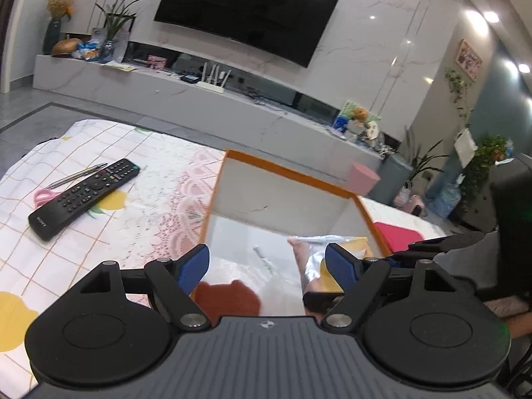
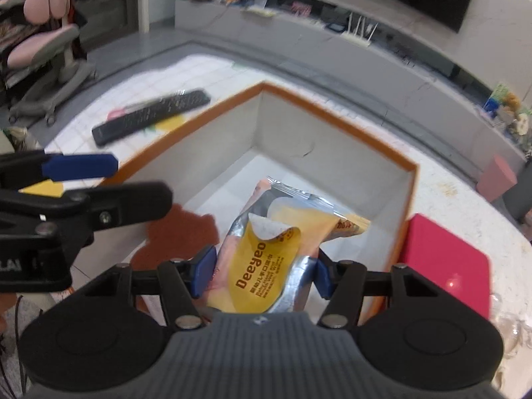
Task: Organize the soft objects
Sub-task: 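Carry the mesh bag and Deeyeo packet over the orange box and release both, then move both open grippers back toward the remaining soft items on the table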
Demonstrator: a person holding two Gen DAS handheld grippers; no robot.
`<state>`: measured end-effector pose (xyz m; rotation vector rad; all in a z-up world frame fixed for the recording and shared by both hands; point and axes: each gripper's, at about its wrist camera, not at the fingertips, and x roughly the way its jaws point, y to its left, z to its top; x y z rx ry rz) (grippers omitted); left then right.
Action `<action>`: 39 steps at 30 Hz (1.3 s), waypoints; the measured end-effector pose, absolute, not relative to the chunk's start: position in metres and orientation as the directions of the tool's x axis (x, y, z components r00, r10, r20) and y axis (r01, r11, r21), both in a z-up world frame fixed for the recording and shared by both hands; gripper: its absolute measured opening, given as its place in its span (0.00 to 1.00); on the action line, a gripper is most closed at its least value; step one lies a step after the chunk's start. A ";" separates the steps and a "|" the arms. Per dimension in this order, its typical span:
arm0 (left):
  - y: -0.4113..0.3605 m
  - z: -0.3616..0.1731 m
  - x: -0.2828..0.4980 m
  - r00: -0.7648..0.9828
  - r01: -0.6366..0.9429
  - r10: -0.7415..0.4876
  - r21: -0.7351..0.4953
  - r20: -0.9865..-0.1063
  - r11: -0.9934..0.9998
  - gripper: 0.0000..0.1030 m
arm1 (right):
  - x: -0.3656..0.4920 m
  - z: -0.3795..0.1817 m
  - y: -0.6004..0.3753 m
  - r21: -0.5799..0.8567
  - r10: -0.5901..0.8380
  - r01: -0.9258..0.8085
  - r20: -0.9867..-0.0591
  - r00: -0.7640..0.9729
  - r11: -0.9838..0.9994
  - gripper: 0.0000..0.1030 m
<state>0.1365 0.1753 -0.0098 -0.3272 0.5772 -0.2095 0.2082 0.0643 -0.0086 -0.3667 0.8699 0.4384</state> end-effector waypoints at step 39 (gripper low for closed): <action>0.151 0.027 0.129 0.892 -0.003 -0.147 -0.330 -0.428 0.944 0.91 | 0.172 0.036 0.033 -0.312 0.145 -0.478 -0.695 0.704 0.821 0.84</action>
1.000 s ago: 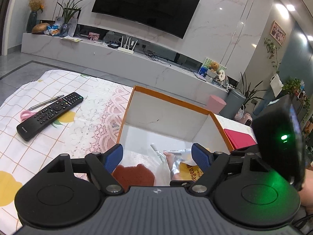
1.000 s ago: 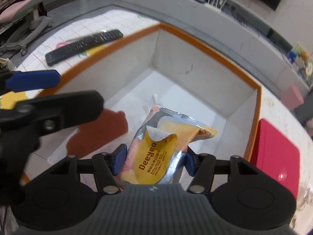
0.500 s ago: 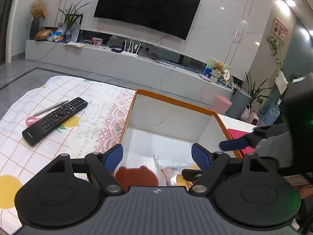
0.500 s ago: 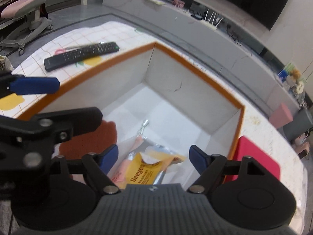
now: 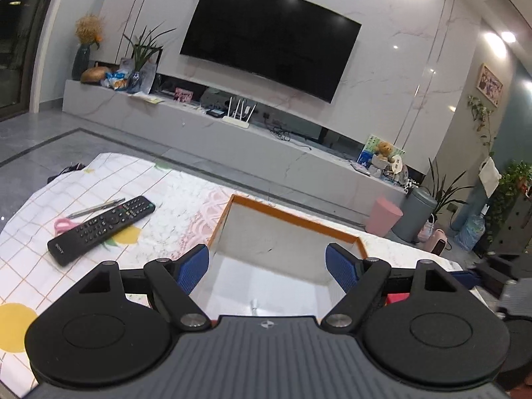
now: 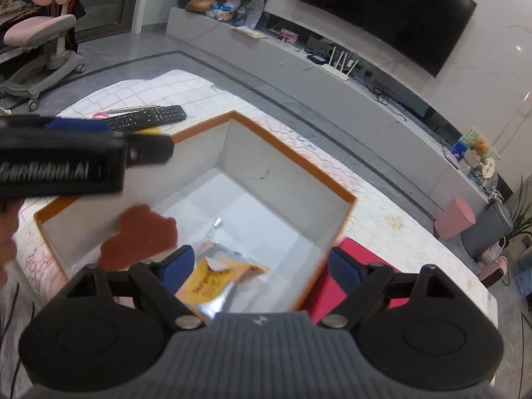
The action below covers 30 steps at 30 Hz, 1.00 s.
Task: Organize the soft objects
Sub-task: 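Move both open grippers back toward the remaining soft items on the table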
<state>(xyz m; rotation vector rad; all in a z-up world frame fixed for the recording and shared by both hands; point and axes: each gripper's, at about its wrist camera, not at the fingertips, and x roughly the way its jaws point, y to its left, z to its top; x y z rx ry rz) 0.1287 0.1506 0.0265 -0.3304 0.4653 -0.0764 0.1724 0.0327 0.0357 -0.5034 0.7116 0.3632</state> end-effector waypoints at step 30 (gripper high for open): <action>-0.040 0.016 0.088 0.856 0.384 -0.334 0.054 -0.396 0.922 0.91 | 0.124 0.053 -0.193 -0.216 -0.152 0.031 -0.569 0.808 0.976 0.89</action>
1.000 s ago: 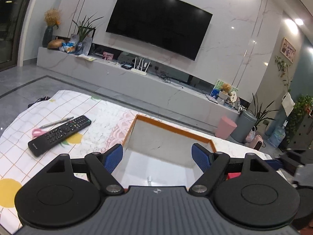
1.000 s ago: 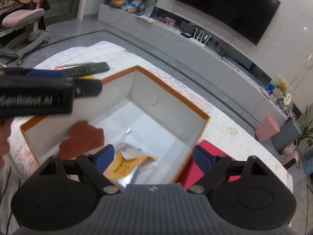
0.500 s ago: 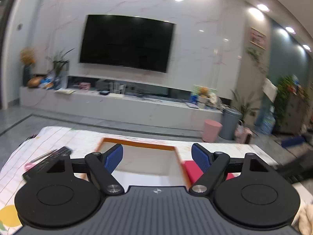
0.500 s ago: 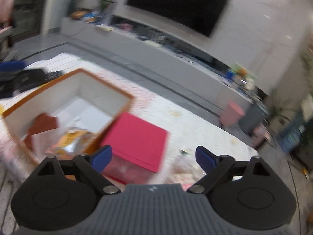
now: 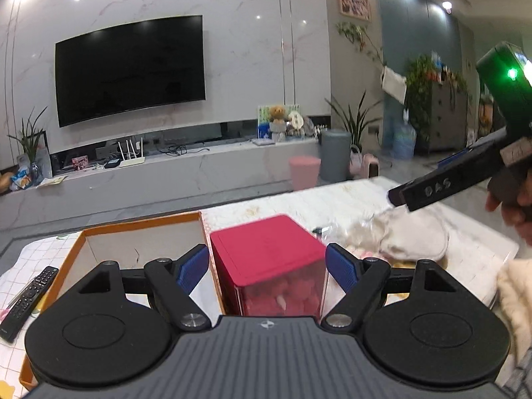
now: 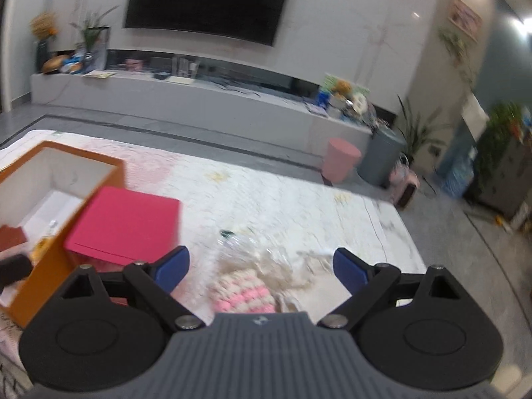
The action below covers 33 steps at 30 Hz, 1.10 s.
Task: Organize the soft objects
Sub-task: 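Move both open grippers back toward the remaining soft items on the table, then grasp the pink-and-white crocheted ball with the left gripper while the right gripper grasps the white cloth pad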
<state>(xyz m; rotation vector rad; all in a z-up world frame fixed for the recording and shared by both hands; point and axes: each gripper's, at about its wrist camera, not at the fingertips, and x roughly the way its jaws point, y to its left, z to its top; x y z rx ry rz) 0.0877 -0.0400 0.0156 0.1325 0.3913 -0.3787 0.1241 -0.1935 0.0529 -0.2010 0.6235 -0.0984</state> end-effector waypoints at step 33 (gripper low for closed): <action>-0.215 -0.099 0.143 0.752 0.504 -0.410 0.050 -0.517 0.862 0.91 | 0.166 -0.092 -0.409 0.445 0.029 0.494 -0.765 0.644 0.747 0.81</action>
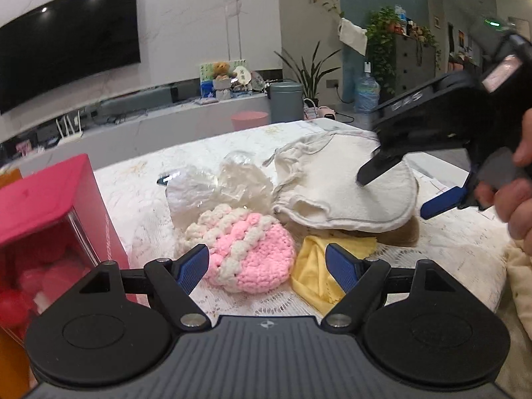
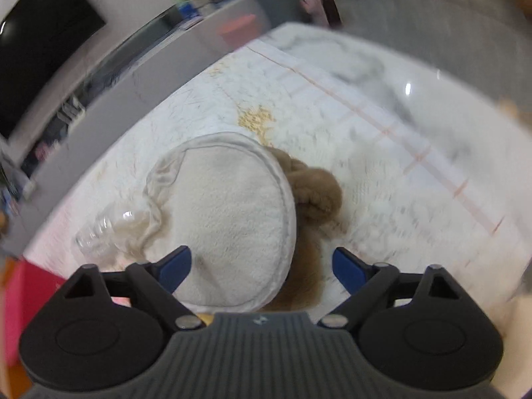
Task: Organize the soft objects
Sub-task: 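Grasp the pink-and-white crocheted ball with the left gripper while the right gripper grasps the white cloth pad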
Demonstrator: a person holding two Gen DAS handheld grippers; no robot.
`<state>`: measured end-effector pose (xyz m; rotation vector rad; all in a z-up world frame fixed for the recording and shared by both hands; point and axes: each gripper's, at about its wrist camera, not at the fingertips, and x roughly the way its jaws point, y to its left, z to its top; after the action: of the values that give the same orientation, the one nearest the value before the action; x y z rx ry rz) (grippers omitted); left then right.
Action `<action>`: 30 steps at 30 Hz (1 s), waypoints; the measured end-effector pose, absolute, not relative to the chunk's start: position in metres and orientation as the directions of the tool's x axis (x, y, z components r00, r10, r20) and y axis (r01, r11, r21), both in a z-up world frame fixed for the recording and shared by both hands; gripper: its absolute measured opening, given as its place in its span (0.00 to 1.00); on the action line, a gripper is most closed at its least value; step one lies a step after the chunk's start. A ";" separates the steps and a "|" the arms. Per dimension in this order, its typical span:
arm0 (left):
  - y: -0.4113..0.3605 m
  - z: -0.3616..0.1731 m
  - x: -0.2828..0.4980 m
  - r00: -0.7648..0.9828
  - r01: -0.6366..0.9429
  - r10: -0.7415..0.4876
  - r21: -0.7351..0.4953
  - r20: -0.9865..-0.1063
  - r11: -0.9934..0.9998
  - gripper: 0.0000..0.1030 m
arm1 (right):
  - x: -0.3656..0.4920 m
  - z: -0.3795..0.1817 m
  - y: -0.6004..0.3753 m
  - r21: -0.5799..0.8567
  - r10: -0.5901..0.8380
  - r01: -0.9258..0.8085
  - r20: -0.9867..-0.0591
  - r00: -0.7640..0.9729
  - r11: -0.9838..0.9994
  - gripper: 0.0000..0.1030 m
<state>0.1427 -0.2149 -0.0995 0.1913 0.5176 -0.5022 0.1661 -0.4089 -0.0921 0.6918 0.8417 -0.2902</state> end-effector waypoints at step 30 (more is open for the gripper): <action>-0.253 -0.090 0.179 0.754 0.215 -0.156 0.015 -0.638 0.976 0.91 | 0.134 -0.036 -0.398 0.447 0.000 0.364 -0.632 0.775 0.817 0.02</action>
<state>0.1791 -0.2530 -0.0898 0.0898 0.6877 -0.2026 0.1343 -0.3983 -0.0359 0.5899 0.6622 -0.2096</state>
